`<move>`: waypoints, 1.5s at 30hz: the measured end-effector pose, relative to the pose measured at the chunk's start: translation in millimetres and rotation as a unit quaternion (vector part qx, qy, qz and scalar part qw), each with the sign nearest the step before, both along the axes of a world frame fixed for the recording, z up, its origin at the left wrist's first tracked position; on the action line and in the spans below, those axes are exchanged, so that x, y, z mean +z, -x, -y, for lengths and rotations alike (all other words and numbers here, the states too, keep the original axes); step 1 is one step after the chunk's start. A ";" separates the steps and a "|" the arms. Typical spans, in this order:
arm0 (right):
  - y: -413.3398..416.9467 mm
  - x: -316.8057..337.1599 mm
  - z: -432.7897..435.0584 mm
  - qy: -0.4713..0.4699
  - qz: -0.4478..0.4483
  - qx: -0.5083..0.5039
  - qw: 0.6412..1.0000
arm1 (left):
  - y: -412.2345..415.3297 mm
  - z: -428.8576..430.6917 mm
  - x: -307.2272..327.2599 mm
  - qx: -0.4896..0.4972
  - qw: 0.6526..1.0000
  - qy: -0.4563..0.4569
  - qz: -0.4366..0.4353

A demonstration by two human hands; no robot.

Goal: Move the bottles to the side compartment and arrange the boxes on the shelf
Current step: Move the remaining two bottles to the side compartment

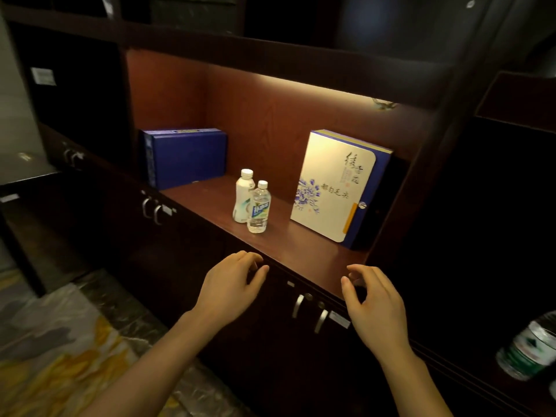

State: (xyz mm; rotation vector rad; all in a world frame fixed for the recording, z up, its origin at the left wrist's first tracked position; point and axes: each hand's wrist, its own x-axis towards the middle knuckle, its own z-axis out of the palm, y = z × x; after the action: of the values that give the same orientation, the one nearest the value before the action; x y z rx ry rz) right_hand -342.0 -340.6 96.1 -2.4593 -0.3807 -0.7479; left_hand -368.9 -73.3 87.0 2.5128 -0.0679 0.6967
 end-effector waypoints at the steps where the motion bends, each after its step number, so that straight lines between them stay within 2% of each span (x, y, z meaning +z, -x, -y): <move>1: -1.6 -0.1 -8.6 -0.005 -0.003 0.008 1.000 | 0.3 -6.5 -1.8 0.006 1.000 0.000 -0.002; 11: -50.9 -8.8 -67.5 -0.016 -0.025 0.055 0.998 | -38.9 -45.7 -19.5 0.053 0.997 0.055 -0.025; 16: -105.4 -19.4 -89.3 -0.064 -0.064 0.067 0.994 | -87.4 -64.0 -28.8 0.064 0.993 0.090 -0.042; 23: -208.0 -37.9 -127.0 -0.144 -0.135 0.082 0.977 | -184.0 -91.5 -42.1 0.101 0.977 0.176 -0.073; 34: -344.5 -68.7 -181.1 -0.199 -0.245 0.136 0.939 | -311.1 -117.0 -57.0 0.130 0.962 0.226 -0.082; 41: -385.7 -94.9 -214.1 -0.212 -0.307 0.162 0.913 | -376.6 -132.8 -75.9 0.149 0.941 0.282 -0.112; 45: -393.9 -104.3 -223.7 -0.222 -0.310 0.181 0.907 | -400.8 -138.4 -81.4 0.133 0.938 0.295 -0.127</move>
State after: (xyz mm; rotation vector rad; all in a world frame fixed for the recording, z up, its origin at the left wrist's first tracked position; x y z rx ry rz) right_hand 51.9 -116.9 -8.2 -1.9668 -0.3520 0.1151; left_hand 31.9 65.1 5.6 2.0162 0.5099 0.4029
